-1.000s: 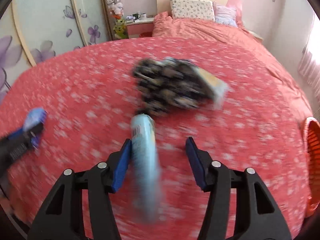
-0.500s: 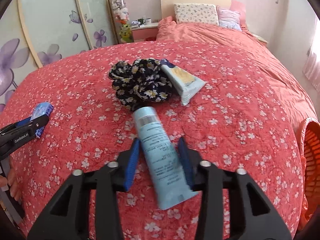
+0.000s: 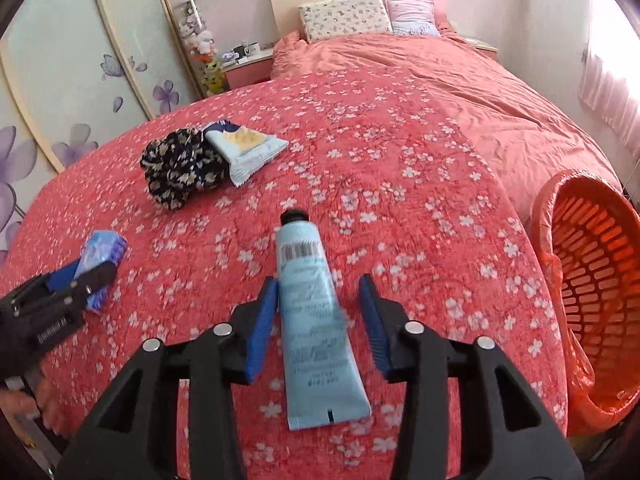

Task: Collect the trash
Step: 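Grasp the light-blue tube with the right gripper while the left gripper holds the tissue pack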

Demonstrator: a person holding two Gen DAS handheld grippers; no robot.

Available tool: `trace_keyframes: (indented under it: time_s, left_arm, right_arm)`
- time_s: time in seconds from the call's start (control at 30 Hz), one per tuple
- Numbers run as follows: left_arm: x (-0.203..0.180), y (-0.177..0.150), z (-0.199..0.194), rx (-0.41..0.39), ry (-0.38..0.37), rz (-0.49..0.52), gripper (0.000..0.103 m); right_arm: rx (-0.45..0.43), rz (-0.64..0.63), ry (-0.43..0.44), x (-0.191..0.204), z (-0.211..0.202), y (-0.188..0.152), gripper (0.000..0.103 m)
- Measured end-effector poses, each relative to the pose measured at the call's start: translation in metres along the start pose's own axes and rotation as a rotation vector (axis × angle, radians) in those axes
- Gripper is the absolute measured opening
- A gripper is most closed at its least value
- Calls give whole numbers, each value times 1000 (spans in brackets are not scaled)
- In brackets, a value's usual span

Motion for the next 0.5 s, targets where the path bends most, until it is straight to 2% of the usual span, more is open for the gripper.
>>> trace_keyframes:
  time_s: [0.2,0.3,0.5]
  left_arm:
    - [4,5,3,-1,-5,-31,52]
    - [5,6,4,-5,8,-20,52]
    - [4,8,5,-1,14,-16,52]
  right_arm:
    - [-17,-13,-17,-1,6,5,43]
    - [-37,-47,-42,-4,4,2,34]
    - [-34,-29,-20,-11,2,2,35]
Point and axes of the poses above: each gripper's, at about its wrist camera, not at the fingertips, and z roughly the way its jaws point, x to its left, y to its top, the point moved 8 cm from there along z, roughly the way its jaws point, and after that the axes turned 14 degrees about z, right-handed, at the moved point
